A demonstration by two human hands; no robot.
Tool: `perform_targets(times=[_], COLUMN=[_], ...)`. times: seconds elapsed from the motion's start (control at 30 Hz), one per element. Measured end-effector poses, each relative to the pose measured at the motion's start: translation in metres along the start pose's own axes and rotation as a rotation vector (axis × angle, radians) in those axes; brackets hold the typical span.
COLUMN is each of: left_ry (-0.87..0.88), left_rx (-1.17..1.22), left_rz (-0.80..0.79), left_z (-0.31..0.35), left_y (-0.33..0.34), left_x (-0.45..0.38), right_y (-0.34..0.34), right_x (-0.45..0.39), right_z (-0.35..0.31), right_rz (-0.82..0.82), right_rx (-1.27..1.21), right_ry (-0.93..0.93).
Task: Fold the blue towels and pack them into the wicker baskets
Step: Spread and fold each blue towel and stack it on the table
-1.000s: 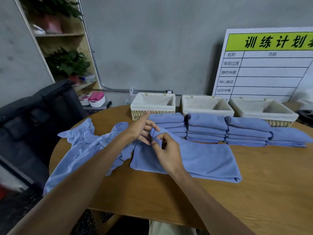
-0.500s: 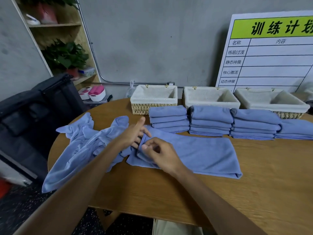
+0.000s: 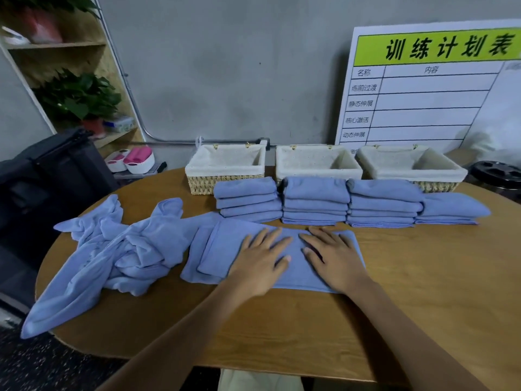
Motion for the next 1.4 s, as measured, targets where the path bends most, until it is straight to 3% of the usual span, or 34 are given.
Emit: perform_targets(times=[0.23, 0.47, 0.57, 0.63, 0.7, 0.77, 0.83, 0.9, 1.0, 1.1, 1.2, 1.4], left_ry=[-0.145, -0.262, -0.284, -0.269, -0.157, 0.017, 0.218, 0.438, 0.608, 0.756, 0.818, 0.819], left_rx=[-0.031, -0.067, -0.123, -0.237, -0.224, -0.028, 0.132, 0.077, -0.057, -0.042, -0.026, -0.028], left_rz=[-0.092, -0.055, -0.081, -0.013, 0.137, 0.169, 0.062, -0.015, -0.157, -0.205, -0.221, -0.196], left_z=[-0.033, -0.06, -0.052, -0.037, -0.007, 0.03, 0.076, 0.126, 0.188, 0.234, 0.262, 0.271], left_y=[0.008, 0.007, 0.003, -0.01, -0.025, -0.035, -0.04, -0.047, -0.048, -0.044, -0.036, -0.027], left_x=[0.003, 0.016, 0.016, 0.014, 0.003, -0.019, -0.049, -0.083, -0.131, -0.166, -0.187, -0.192], right_y=[-0.009, -0.027, -0.032, -0.032, -0.032, -0.037, -0.045, -0.054, -0.073, -0.087, -0.09, -0.084], right_x=[0.021, 0.051, 0.054, 0.056, 0.058, 0.062, 0.067, 0.074, 0.089, 0.107, 0.126, 0.14], right_z=[0.039, 0.074, 0.068, 0.063, 0.062, 0.067, 0.076, 0.091, 0.124, 0.16, 0.189, 0.197], right_rz=[-0.16, 0.044, 0.045, 0.042, 0.048, 0.074, 0.095, 0.123, 0.196, 0.288, 0.34, 0.4], right_rx=[0.02, 0.052, 0.005, -0.05, -0.125, -0.239, -0.406, -0.546, -0.527, -0.507, -0.532, -0.59], right_ry=[0.107, 0.354, 0.361, 0.373, 0.379, 0.356, 0.31, 0.261, 0.253, 0.312, 0.369, 0.309])
Point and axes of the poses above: each hand's wrist, its own x-axis away from the middle knuckle, its own y-axis out of the palm, z = x × y, the point moved 5 cm from there along -x, towards the middle knuckle, and after that the axes turned 8 degrees about -z, right-handed, at the moved point
